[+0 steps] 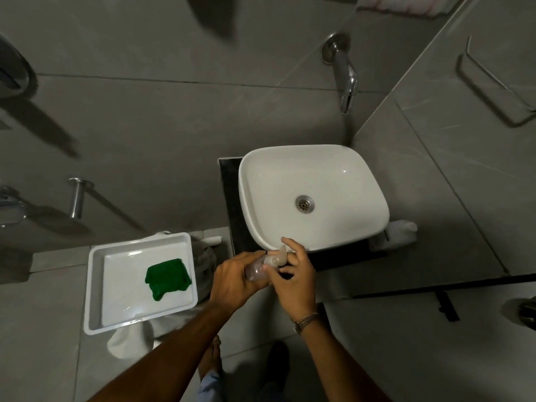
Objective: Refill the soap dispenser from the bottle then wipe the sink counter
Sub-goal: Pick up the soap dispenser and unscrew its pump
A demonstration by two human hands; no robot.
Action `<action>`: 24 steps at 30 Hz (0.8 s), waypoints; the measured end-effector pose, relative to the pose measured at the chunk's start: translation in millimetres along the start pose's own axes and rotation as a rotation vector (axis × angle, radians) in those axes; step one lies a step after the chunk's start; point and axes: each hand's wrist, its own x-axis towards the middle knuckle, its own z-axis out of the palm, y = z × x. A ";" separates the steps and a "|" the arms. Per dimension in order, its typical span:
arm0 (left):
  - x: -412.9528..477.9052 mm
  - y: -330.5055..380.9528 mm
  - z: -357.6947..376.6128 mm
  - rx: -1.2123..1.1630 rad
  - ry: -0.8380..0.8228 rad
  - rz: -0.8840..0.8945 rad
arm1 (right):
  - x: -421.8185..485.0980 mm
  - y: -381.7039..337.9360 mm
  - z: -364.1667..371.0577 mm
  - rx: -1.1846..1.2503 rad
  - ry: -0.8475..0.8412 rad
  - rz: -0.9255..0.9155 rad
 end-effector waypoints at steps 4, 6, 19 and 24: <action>0.7 -14.1 3.9 0.012 0.041 -0.107 | -1.2 -4.6 -31.8 0.162 0.290 -0.034; 2.3 -21.2 5.6 -0.010 0.064 -0.168 | 2.7 3.2 -55.3 0.448 0.401 0.076; 9.0 -49.4 34.1 -0.109 0.047 -0.260 | 76.6 94.1 -60.4 0.666 0.334 0.760; 11.9 -50.0 33.9 -0.054 0.028 -0.228 | 94.1 101.0 -51.3 0.621 0.365 0.816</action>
